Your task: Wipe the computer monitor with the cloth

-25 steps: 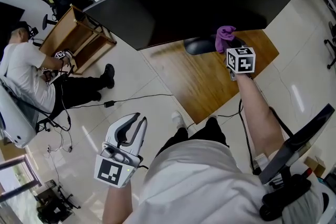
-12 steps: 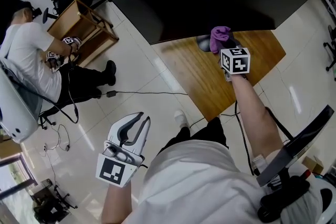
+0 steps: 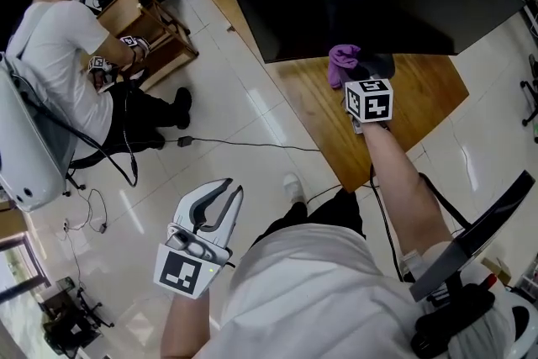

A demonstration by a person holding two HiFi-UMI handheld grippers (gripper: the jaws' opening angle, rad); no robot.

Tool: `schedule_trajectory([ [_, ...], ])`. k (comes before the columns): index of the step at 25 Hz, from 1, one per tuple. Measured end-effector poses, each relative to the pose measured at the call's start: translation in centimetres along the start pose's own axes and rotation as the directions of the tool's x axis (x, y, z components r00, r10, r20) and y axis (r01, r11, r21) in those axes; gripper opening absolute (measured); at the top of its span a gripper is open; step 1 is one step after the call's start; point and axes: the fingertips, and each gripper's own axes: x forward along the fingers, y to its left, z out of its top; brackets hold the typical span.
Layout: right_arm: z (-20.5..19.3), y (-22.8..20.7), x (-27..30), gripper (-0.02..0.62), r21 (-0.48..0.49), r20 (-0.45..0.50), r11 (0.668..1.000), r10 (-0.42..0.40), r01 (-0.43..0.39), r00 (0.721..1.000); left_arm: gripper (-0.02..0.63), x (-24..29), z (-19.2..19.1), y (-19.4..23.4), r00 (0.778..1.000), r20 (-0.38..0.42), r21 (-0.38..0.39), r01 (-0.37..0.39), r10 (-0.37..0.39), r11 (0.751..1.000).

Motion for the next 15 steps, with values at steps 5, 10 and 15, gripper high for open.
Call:
schedule_trajectory([
  [5, 0.4, 3.7, 1.3, 0.066, -0.027, -0.009, 0.998, 0.052, -0.052, 0.999, 0.083, -1.1, -0.3, 0.8, 1.000, 0.006, -0.012, -0.021, 0.021, 1.000],
  [10, 1.2, 7.4, 2.7, 0.066, -0.056, -0.017, 0.993, 0.105, -0.105, 0.994, 0.083, -2.7, -0.4, 1.9, 0.998, 0.021, -0.025, -0.063, 0.063, 0.998],
  [15, 1.1, 10.8, 3.9, 0.066, -0.077, -0.021, 0.985, 0.151, -0.153, 0.988, 0.083, -4.0, -1.5, 2.3, 0.995, 0.027, -0.030, -0.091, 0.092, 0.995],
])
